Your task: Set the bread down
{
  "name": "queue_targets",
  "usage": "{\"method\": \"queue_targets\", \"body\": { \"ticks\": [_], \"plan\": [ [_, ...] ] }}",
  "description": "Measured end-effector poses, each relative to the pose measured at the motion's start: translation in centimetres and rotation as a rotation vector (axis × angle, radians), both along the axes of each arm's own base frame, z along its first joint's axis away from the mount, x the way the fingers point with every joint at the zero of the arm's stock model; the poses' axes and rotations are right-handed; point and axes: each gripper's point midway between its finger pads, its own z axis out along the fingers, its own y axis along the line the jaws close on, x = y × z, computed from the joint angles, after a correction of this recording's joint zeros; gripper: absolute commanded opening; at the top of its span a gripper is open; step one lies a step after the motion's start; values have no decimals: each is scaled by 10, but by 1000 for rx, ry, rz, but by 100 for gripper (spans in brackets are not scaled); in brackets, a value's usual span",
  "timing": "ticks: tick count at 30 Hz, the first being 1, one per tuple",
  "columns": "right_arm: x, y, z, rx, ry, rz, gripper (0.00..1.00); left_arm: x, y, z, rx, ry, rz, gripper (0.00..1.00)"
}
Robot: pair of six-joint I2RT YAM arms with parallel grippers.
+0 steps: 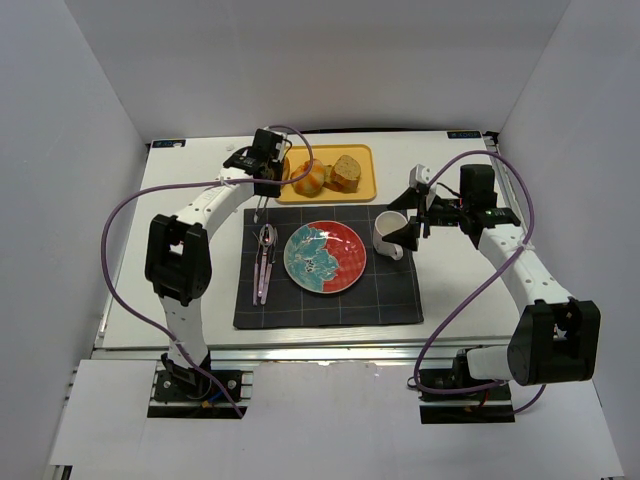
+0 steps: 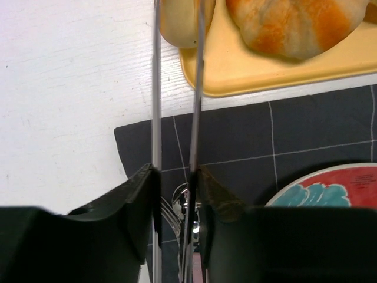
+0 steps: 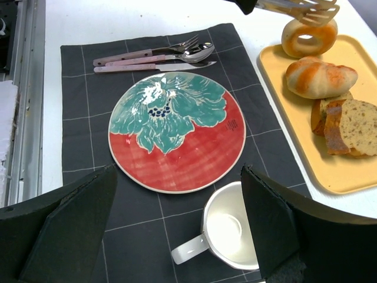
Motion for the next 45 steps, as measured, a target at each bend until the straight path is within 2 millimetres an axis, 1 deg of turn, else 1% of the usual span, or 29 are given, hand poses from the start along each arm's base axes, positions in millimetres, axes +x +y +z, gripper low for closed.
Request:
{"method": "queue_targets", "body": {
  "ticks": [3, 5, 6, 15, 16, 18, 19, 23, 29, 31, 34, 36, 38, 41, 45],
  "plan": [
    [-2, 0, -3, 0, 12, 0, 89, -1, 1, -1, 7, 2, 1, 36],
    [-2, 0, -3, 2, 14, 0, 89, -1, 1, -1, 9, 2, 0, 32],
    [-2, 0, -2, 3, 15, 0, 89, -1, 1, -1, 10, 2, -1, 29],
    [-2, 0, -2, 4, 21, -1, 89, -1, 1, -1, 7, 3, -2, 17],
    [-2, 0, -2, 4, 21, -1, 89, -1, 1, -1, 5, 3, -1, 14],
    [-2, 0, -2, 4, 21, -2, 89, 0, 0, 1, -1, 1, 1, 11],
    [-2, 0, -2, 4, 21, -2, 89, 0, 0, 2, -4, 0, 3, 7],
    [-2, -1, -2, 5, 21, -3, 89, 4, -3, 13, -25, -25, 14, 4],
    [-2, -1, -2, 5, 22, -3, 89, -2, -2, 37, -66, -70, 34, 1],
    [-2, -1, -2, 5, 22, -3, 89, -10, -1, 49, -91, -87, 36, 1],
    [-2, -1, -2, 5, 21, -4, 89, -28, -3, 68, -157, -113, 24, 0],
    [-2, -1, -2, 5, 21, -5, 89, -47, -8, 79, -227, -122, 1, 0],
    [-2, -2, -2, 4, 21, -7, 89, -69, -16, 85, -306, -122, -38, 0],
    [-2, -2, -2, 4, 22, -9, 89, -106, -33, 86, -414, -90, -111, 0],
    [-3, -3, -2, 3, 30, -9, 89, -155, -59, 71, -539, -7, -211, 0]
  ]
}}
